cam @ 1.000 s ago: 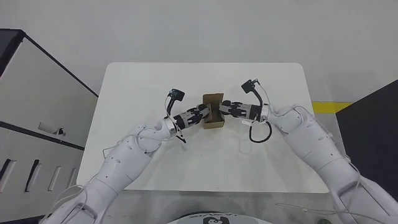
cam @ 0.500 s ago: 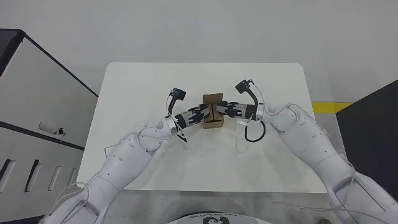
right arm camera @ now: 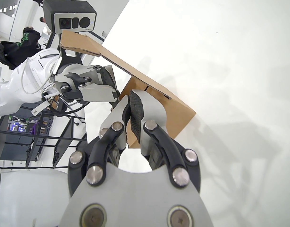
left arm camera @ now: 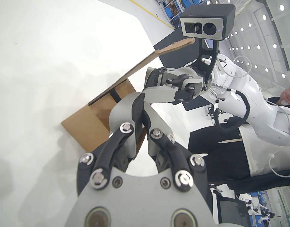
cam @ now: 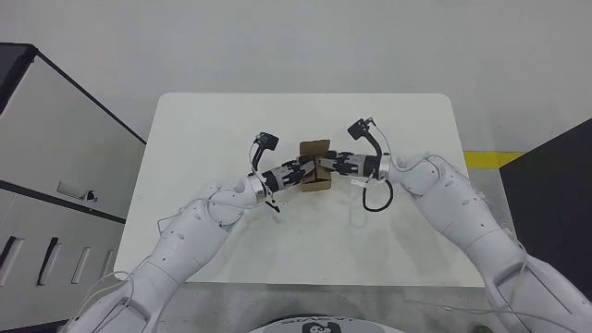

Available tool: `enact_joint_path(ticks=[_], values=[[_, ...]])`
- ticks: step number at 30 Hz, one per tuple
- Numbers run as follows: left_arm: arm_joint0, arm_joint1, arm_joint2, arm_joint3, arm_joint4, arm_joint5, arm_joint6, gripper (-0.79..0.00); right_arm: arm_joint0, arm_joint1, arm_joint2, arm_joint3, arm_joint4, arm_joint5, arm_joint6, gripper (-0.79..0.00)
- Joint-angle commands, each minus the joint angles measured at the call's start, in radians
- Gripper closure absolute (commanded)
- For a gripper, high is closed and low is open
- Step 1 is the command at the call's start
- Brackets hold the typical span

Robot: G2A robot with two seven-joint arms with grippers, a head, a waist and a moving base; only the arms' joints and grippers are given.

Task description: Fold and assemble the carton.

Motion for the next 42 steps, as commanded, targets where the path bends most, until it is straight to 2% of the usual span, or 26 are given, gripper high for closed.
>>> enact_joint_path(ticks=[1,18,42], values=[[-0.001,-0.001,0.0,0.001,-0.001,0.0,-0.002,0.0,-0.001,0.0,0.001,-0.002,-0.009,0.005,-0.002,0.0],[0.013,0.0,-0.03,-0.019,0.003,-0.009,-0.001,0.0,-0.023,0.003,0.034,-0.04,0.009,-0.022,-0.008,0.0],[0.015,-0.008,-0.035,0.005,-0.006,-0.01,-0.017,0.0,-0.017,-0.011,0.019,-0.045,-0.065,0.036,-0.007,0.0]])
